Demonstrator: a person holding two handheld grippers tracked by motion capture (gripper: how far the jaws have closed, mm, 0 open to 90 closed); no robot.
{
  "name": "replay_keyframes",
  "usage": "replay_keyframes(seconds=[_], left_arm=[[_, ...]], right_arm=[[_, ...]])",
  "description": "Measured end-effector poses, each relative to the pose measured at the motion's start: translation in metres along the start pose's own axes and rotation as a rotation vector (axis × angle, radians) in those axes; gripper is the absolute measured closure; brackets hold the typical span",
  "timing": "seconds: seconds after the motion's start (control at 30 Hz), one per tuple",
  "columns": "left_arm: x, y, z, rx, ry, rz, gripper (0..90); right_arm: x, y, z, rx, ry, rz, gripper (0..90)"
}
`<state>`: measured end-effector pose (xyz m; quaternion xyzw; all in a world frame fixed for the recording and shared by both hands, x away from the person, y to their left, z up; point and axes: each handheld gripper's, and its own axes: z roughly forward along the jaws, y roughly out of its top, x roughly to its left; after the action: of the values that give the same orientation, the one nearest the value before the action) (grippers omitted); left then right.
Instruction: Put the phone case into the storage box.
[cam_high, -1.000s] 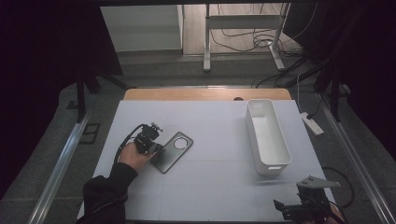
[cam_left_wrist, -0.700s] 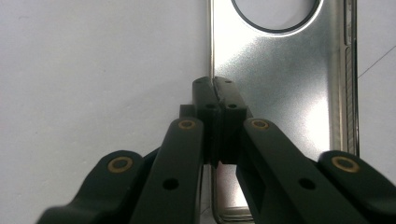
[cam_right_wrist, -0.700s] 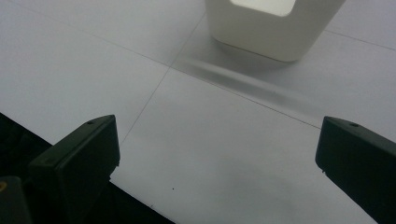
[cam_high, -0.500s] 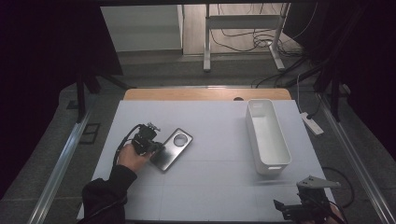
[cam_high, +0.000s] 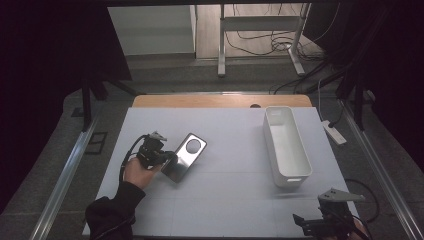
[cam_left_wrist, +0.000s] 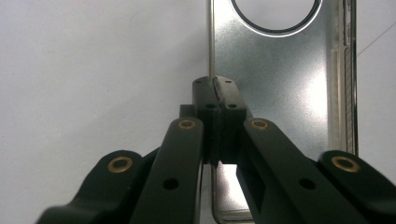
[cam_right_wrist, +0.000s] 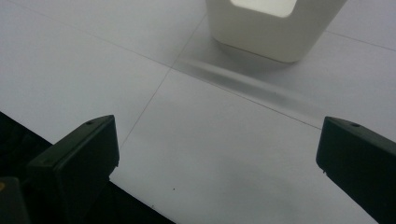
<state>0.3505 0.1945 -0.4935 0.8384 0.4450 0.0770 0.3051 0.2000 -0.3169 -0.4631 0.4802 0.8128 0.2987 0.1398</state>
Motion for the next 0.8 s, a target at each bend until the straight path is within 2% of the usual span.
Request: replay_keyframes(seconds=[0.17, 0.37, 0.8], left_arm=[[-0.007, -0.005, -0.003, -0.016, 0.004, 0.012, 89.2], [-0.015, -0.011, -0.011, -0.063, -0.002, 0.023, 89.1], [-0.029, -0.022, -0.026, -0.15, -0.017, 0.0, 89.2]], right_arm=[[0.0, 0.0, 0.0, -0.004, 0.006, -0.001, 0.0], [0.0, 0.0, -0.001, -0.011, 0.013, -0.003, 0.0], [0.0, 0.0, -0.002, -0.019, 0.015, -0.004, 0.0]])
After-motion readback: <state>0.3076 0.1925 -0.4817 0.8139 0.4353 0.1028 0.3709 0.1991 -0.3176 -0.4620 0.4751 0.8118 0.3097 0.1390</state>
